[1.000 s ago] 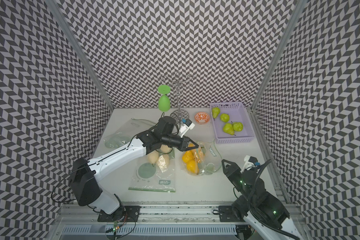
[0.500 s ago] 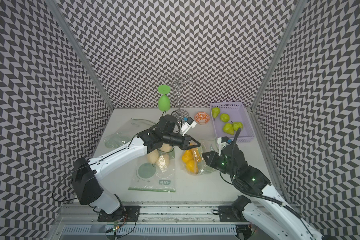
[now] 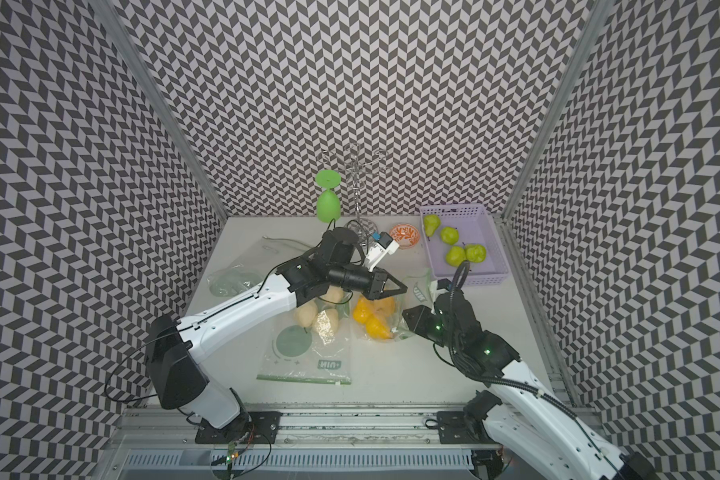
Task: Open the zip-top bag and take out the pear
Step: Pick up the pear from the zipper food storage bag.
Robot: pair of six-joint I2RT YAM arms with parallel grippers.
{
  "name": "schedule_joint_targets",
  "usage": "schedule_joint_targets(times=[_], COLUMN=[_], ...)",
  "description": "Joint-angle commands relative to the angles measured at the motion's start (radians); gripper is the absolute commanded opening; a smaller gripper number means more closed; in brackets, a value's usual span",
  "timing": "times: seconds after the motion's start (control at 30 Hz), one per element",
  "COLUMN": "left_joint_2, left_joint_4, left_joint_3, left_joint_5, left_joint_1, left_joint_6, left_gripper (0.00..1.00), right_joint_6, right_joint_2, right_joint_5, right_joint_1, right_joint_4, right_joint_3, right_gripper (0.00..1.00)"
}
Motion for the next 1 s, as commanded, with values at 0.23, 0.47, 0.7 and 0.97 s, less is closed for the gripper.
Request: schedule_joint_targets(times=[0.23,0.47,0.7,0.97], left_joint_2=[0.068,0.122,0.112,-0.142], left_joint_4=[0.009,0.023,0.095,0.331], left_joint_3=[0.07,0.103,0.073,-0.269], left_joint_5=[0.075,0.093,0.11,0.121], left_joint_1=[-0.035,-0.036,-0.022,0.197], left_joint_6=[0.024,0.014,-0.017,-0.186], left_gripper=[0.0,0.0,0.0,0.54], right_joint_6=[-0.201,-0.259,-0.288,-0.339], right_joint_2=[0.108,0.134,0.228,0.217], right_joint_5=[-0.215,-0.34,-0.489,-0.363], right_joint_1=[-0.141,-0.201,-0.2,-0.25], right_joint_4=[0.1,0.102,0.196,0.103], right_joint_3=[0.005,0.055,-0.046,-0.076], right_gripper=[0.28,0.32,0.29,0.29])
